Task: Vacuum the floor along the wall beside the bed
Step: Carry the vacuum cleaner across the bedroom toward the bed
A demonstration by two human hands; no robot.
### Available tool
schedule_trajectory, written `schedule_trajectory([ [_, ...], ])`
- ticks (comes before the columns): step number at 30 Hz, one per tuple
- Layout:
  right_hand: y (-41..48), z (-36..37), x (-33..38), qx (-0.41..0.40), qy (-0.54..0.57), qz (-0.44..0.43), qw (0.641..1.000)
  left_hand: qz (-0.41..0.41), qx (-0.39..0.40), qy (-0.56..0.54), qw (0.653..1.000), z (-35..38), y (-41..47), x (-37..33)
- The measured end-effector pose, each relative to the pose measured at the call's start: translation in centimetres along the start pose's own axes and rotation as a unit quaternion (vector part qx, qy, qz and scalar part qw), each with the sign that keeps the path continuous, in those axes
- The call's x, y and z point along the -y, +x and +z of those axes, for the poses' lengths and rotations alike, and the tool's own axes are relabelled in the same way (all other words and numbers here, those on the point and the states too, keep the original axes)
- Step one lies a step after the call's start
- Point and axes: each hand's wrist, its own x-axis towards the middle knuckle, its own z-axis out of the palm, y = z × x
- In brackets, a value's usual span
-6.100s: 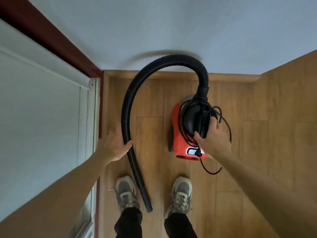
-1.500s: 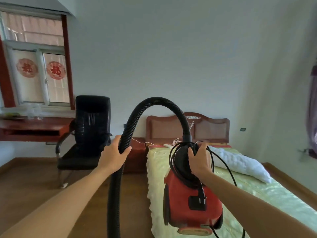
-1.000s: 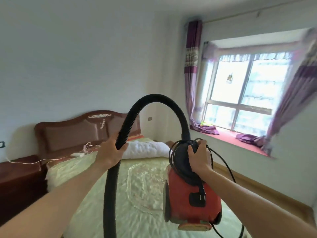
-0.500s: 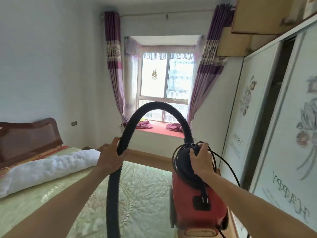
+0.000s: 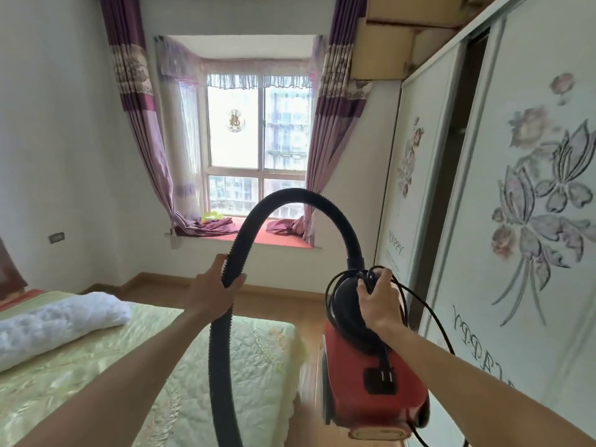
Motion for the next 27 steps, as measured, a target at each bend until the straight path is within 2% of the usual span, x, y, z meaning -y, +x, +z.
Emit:
schedule_trajectory([
  [13, 11.0, -2.1, -6.8, -0.039, -0.005, 0.04, 0.998, 0.04, 0.031, 0.001, 0.999, 11.0, 9.6, -5.8],
  [27, 30.1, 5.9, -11.3, -0.072, -0.026, 0.068, 0.995, 0.063, 0.069, -0.066, 0.994, 24.0, 29.1, -4.6],
])
